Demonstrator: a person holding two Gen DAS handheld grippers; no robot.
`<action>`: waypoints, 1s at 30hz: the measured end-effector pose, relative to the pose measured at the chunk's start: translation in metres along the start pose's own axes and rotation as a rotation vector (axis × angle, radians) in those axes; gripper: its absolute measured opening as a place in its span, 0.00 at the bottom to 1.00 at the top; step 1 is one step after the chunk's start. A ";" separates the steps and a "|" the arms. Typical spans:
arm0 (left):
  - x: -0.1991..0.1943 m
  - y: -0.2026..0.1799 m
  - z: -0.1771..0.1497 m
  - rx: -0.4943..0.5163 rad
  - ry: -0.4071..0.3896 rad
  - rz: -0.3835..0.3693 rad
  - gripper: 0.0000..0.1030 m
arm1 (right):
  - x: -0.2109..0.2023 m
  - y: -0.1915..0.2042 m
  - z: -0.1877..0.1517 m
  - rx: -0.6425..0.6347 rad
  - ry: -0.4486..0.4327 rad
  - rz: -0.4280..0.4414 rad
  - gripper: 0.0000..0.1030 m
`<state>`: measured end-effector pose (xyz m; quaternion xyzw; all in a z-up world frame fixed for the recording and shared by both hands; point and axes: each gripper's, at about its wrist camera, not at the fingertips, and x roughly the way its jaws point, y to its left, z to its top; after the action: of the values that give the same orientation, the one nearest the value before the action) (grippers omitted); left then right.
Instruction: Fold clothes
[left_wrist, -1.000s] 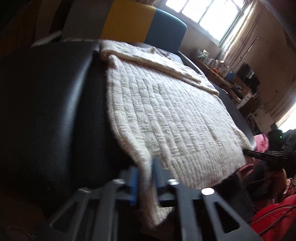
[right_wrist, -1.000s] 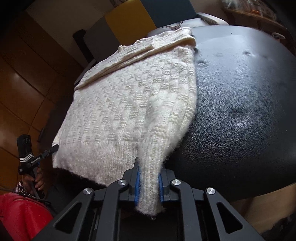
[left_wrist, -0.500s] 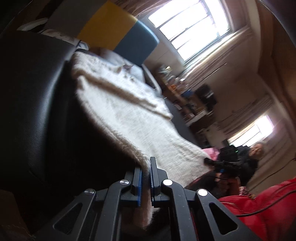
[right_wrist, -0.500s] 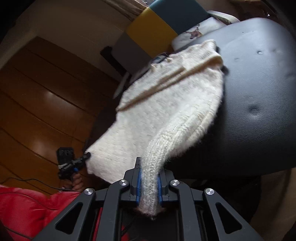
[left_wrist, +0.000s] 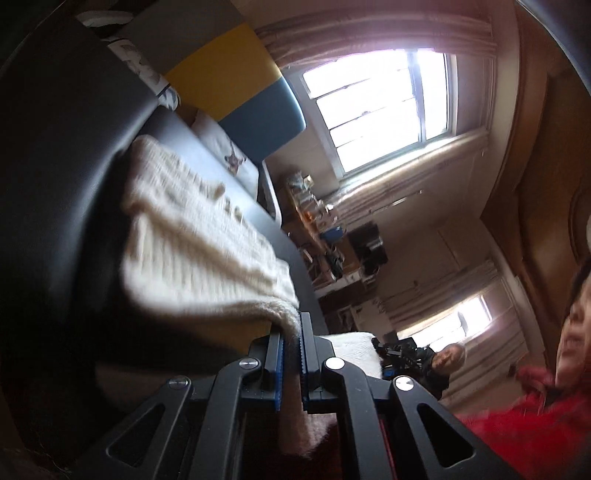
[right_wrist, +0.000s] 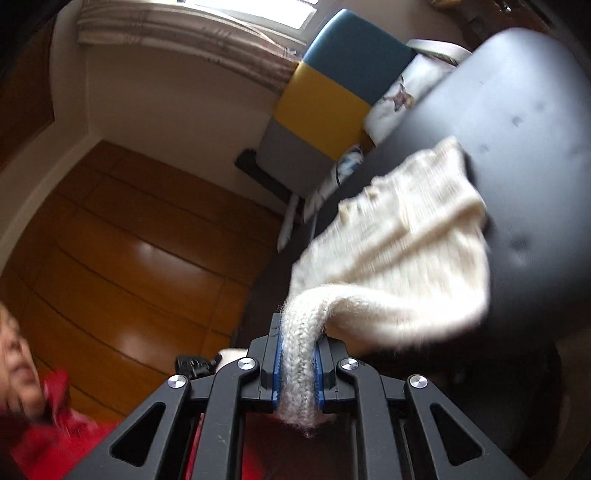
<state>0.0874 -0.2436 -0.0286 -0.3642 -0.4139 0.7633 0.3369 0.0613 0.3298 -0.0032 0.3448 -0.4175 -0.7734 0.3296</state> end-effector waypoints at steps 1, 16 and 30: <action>0.007 0.003 0.012 -0.011 -0.011 -0.003 0.05 | 0.010 -0.001 0.016 -0.011 -0.009 -0.004 0.13; 0.120 0.094 0.134 -0.276 -0.053 0.105 0.05 | 0.165 -0.095 0.151 0.190 0.033 -0.189 0.13; 0.167 0.154 0.164 -0.673 -0.076 0.081 0.23 | 0.187 -0.143 0.162 0.311 -0.002 -0.274 0.39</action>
<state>-0.1675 -0.2371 -0.1460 -0.4422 -0.6402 0.6096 0.1516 -0.2033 0.3101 -0.1098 0.4443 -0.4816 -0.7375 0.1636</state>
